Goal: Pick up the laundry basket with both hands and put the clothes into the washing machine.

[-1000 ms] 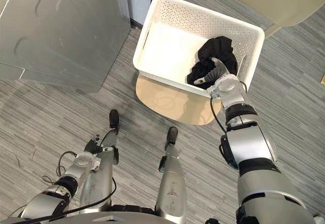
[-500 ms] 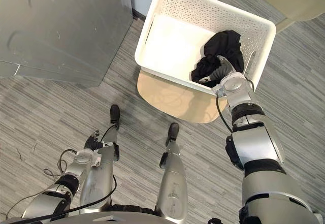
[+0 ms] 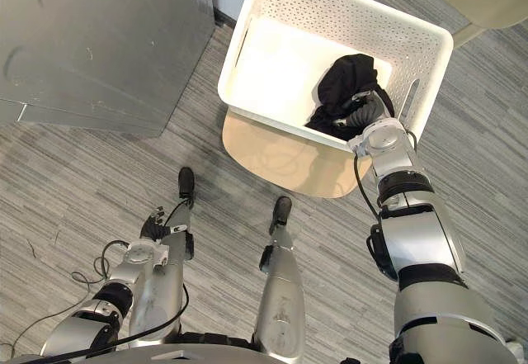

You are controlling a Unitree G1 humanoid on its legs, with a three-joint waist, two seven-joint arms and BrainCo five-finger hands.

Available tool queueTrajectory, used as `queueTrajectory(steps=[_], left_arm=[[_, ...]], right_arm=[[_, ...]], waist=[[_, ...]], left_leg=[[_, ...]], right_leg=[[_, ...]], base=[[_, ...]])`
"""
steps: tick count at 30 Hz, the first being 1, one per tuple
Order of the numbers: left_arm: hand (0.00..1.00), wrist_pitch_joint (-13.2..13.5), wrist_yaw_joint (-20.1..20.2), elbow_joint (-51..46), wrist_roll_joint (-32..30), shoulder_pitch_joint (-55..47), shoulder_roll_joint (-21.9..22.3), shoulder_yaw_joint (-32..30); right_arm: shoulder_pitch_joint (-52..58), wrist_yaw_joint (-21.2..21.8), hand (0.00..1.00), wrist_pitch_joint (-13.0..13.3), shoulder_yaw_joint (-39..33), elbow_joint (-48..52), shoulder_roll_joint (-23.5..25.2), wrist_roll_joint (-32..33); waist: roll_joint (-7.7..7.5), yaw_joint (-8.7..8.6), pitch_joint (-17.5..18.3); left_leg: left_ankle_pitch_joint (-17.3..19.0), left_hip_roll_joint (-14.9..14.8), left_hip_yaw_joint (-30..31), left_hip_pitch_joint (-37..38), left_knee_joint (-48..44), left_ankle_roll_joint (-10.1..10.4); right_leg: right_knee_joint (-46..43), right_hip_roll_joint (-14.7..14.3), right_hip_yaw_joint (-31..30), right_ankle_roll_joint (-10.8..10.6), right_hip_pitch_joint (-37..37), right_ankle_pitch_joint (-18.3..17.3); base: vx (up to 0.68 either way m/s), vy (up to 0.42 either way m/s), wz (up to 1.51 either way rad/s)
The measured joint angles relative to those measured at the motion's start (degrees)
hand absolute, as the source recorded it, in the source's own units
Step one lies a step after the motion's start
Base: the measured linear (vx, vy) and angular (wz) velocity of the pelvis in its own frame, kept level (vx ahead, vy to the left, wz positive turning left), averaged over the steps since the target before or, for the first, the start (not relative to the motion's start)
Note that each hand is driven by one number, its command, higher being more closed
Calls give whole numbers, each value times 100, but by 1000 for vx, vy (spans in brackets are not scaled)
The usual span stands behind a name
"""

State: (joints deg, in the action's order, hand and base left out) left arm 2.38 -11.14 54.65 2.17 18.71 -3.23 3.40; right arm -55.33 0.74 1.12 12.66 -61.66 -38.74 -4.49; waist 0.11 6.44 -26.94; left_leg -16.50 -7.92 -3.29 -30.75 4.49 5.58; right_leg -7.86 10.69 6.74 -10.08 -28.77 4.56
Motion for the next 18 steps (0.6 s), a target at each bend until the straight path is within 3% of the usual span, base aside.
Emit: queueTrajectory(steps=[12, 14, 17, 18], left_arm=[[0, 0, -9, -16, 49, -15, 2, 8], [0, 0, -9, -28, 100, -16, 7, 6], [0, -2, -14, -62, 218, -21, 67, -61], [0, -4, -23, -119, 229, -21, 108, -129]], right_arm=[[112, -13, 100, -29, -426, 10, 70, 272], [139, -77, 100, -43, -648, 34, 149, 537], [299, -280, 100, -95, -1122, 82, 356, 1452], [355, -384, 100, -85, -1387, 152, 461, 2033]], waist=[[5, 15, 22], [5, 4, 45], [4, 4, 136], [4, -7, 141]], left_leg=[[-24, 1, 9, -8, 0, -10], [-24, 0, 7, -8, 0, -10], [-24, -2, -3, -6, -1, -10], [-24, -3, -7, 13, -1, -10]], right_leg=[[-18, -1, -1, 1, -15, 2], [-13, -3, -1, 2, -14, 3], [9, -5, -6, 2, -8, 6], [14, -5, -6, 3, 13, 7]], base=[[24, -36, 0], [0, 0, 0], [0, 0, 0], [0, 0, 0]])
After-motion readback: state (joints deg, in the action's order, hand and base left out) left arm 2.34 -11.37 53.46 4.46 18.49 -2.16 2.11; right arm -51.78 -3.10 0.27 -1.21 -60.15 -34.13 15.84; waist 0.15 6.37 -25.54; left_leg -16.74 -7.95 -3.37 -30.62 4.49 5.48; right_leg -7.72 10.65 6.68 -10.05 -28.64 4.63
